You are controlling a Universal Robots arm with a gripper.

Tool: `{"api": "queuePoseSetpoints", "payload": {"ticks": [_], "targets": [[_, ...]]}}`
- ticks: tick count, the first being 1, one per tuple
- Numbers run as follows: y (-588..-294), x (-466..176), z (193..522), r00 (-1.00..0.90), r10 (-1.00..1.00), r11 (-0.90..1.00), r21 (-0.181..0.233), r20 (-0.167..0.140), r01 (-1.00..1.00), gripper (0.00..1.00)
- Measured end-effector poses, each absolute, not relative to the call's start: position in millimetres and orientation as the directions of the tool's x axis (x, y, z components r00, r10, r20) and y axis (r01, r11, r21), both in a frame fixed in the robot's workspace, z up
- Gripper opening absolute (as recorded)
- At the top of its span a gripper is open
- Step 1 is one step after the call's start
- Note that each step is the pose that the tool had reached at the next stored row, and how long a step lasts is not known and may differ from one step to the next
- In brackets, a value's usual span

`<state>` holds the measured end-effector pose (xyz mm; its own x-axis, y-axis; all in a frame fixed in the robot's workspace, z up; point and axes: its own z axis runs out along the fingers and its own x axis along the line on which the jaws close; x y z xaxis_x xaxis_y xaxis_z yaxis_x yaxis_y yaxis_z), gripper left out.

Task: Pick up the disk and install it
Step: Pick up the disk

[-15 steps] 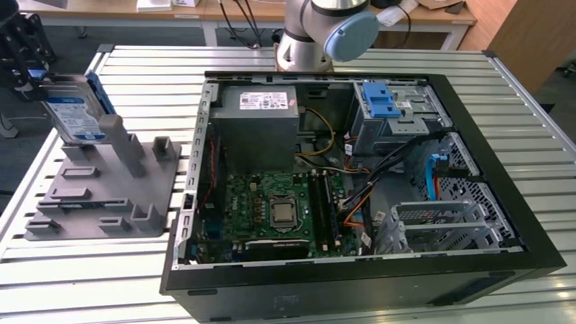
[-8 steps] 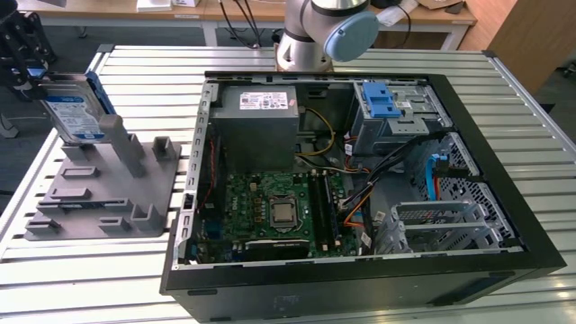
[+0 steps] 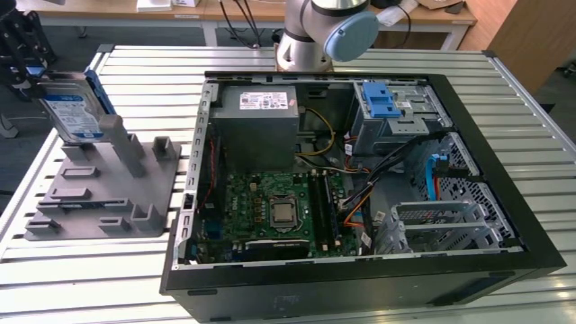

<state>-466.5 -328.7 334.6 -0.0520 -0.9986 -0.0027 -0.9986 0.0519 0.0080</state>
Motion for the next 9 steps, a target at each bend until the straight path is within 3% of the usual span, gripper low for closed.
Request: {"api": "queuePoseSetpoints", "payload": {"ticks": [9], "targets": [[-328.7,-466.5,338.4,-0.052,-0.999,0.052,0.008,-0.003,-0.999,0.37]]}}
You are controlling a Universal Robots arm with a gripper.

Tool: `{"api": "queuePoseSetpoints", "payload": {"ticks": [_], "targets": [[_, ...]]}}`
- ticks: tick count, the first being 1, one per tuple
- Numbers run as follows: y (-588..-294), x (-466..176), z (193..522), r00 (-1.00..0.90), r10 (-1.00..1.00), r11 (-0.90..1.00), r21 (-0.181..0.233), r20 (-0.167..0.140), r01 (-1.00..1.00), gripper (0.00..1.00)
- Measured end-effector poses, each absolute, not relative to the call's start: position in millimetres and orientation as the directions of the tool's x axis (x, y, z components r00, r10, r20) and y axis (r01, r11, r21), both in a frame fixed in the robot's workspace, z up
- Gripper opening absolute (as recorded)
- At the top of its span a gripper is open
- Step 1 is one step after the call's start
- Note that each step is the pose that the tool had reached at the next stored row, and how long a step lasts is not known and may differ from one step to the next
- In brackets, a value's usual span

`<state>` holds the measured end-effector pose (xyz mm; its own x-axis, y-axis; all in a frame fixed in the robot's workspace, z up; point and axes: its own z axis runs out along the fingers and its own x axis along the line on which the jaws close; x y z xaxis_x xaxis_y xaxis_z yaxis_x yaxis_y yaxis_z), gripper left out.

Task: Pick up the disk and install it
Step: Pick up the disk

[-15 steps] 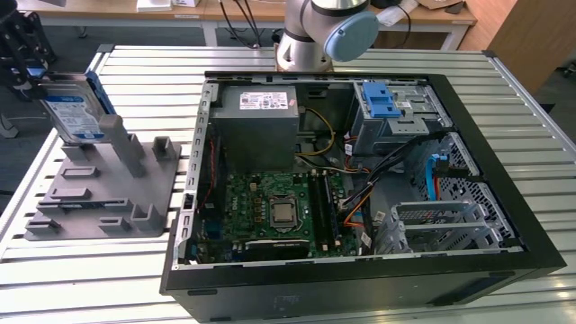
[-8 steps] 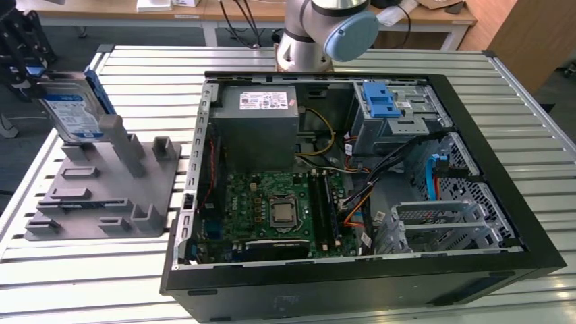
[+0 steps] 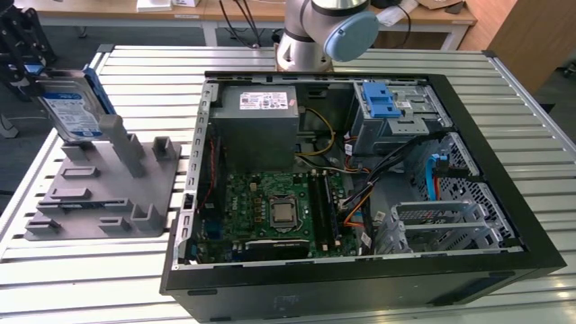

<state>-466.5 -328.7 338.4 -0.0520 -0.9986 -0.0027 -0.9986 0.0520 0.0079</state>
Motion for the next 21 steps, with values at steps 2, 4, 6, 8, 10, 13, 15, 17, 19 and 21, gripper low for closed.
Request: {"api": "queuePoseSetpoints", "payload": {"ticks": [2,4,6,8,10,13,15,17,19,21], "targets": [[-328.7,-466.5,339.0,-0.052,-0.999,0.052,0.008,-0.003,-0.999,0.37],[-328.7,-466.5,339.7,-0.052,-0.999,0.052,0.008,-0.003,-0.999,0.37],[-328.6,-466.5,340.8,-0.052,-0.999,0.052,0.008,-0.003,-0.999,0.37],[-328.6,-466.5,342.1,-0.052,-0.999,0.052,0.008,-0.003,-0.999,0.37],[-328.6,-466.5,343.6,-0.052,-0.999,0.052,0.008,-0.003,-0.999,0.37],[-328.6,-466.5,346.5,-0.052,-0.999,0.052,0.008,-0.003,-0.999,0.37],[-328.7,-466.5,348.7,-0.052,-0.999,0.052,0.008,-0.003,-0.999,0.37],[-328.6,-466.5,351.1,-0.052,-0.999,0.052,0.008,-0.003,-0.999,0.37],[-328.7,-466.5,353.8,-0.052,-0.999,0.052,0.008,-0.003,-0.999,0.37],[-328.7,-466.5,355.8,-0.052,-0.999,0.052,0.008,-0.003,-0.999,0.37]]}}
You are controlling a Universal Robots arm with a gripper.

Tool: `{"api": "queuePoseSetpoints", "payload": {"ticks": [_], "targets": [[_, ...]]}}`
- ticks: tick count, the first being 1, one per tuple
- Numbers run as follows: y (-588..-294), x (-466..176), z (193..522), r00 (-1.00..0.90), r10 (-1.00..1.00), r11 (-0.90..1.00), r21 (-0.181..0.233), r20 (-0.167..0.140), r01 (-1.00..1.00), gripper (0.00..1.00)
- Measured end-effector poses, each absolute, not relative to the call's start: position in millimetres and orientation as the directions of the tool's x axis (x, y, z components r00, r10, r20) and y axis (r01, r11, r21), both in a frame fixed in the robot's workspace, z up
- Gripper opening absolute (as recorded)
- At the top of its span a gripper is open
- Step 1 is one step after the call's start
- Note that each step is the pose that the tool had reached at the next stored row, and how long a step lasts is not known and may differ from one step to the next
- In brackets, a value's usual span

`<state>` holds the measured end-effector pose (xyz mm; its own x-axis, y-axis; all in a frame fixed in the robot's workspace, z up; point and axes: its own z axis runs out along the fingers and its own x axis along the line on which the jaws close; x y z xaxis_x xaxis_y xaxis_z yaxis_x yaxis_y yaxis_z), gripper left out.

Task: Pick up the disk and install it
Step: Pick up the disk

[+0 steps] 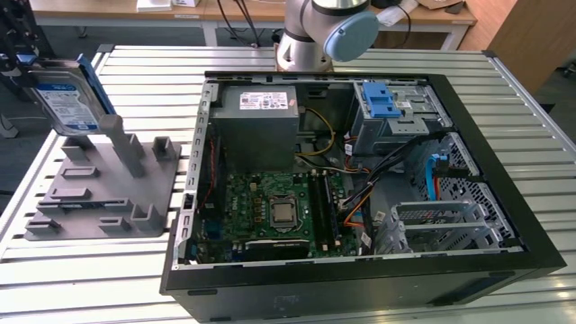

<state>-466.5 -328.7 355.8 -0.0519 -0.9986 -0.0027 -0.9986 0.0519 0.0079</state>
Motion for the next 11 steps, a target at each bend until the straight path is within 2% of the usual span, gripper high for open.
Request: {"api": "queuePoseSetpoints", "payload": {"ticks": [11], "targets": [[-328.6,-466.5,365.5,-0.052,-0.999,0.052,0.008,-0.003,-0.999,0.37]]}}
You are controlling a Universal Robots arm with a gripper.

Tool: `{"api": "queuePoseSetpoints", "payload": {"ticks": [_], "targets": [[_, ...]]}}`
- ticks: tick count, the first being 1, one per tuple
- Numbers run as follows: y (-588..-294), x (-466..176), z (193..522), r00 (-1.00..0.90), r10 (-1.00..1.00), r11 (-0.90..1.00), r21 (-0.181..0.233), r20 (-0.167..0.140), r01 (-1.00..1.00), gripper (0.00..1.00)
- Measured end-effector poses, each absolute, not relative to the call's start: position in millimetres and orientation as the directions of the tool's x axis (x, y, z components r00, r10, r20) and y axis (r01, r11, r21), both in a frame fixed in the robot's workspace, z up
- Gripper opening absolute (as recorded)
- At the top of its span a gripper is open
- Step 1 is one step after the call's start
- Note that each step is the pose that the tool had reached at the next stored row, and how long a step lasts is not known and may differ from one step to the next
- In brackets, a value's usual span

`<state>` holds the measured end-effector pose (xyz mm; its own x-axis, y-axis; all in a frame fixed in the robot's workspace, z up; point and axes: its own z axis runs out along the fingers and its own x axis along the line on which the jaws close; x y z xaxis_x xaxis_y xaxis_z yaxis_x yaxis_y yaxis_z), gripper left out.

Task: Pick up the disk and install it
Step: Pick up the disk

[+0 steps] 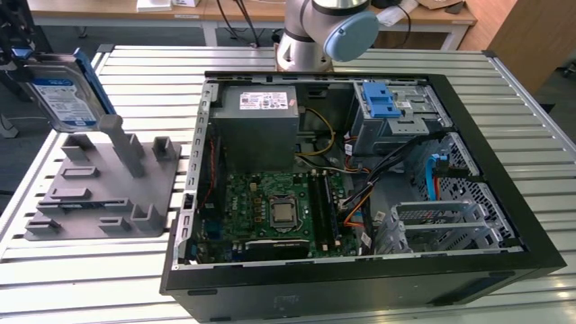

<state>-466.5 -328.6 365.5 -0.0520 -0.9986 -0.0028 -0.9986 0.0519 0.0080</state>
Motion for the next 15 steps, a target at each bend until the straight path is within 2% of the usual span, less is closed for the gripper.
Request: {"api": "queuePoseSetpoints", "payload": {"ticks": [15], "targets": [[-328.6,-466.5,378.0,-0.052,-0.999,0.052,0.008,-0.003,-0.999,0.37]]}}
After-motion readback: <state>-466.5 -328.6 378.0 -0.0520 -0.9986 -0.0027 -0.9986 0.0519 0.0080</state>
